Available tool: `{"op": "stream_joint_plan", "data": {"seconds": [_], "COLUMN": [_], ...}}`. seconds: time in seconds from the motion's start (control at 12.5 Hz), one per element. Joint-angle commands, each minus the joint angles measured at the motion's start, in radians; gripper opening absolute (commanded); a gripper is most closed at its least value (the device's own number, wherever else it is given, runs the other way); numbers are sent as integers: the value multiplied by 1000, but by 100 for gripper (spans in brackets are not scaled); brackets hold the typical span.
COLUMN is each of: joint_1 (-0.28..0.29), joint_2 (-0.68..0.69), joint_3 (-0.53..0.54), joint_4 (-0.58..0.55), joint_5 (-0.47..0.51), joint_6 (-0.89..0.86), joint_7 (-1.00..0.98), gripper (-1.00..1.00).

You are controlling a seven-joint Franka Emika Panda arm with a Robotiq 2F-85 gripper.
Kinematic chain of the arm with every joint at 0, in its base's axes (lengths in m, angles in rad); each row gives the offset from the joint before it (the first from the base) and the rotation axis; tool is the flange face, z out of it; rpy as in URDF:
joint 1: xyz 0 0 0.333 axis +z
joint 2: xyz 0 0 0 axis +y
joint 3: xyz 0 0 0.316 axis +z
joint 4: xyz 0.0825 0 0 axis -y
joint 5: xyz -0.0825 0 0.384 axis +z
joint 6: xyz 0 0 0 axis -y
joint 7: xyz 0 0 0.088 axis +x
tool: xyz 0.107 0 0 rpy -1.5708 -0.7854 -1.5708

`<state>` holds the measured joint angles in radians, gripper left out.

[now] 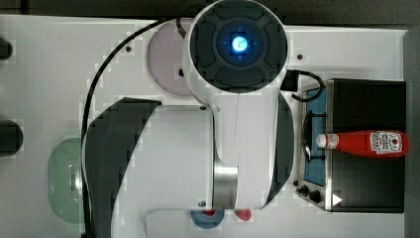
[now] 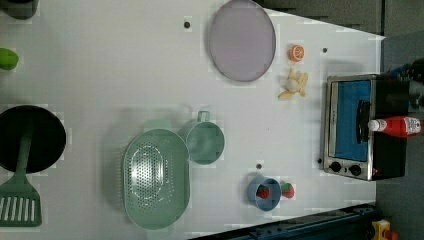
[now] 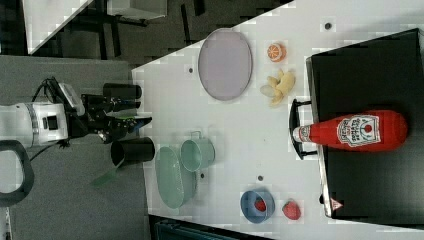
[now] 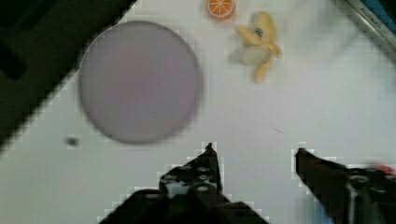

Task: Pick Ketchup from oven and place it on table.

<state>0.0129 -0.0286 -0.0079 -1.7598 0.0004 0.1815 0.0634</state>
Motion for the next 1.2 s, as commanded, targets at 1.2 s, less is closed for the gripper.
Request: {"op": "stream_joint_plan", "data": {"seconds": [1.2], "joint_1": [-71], "joint_2": [-210], "joint_3": [-393], "joint_4": [-199], "joint_5": [-9], "joint_6": [-29], "joint_7": [-21], "gripper": [100]}}
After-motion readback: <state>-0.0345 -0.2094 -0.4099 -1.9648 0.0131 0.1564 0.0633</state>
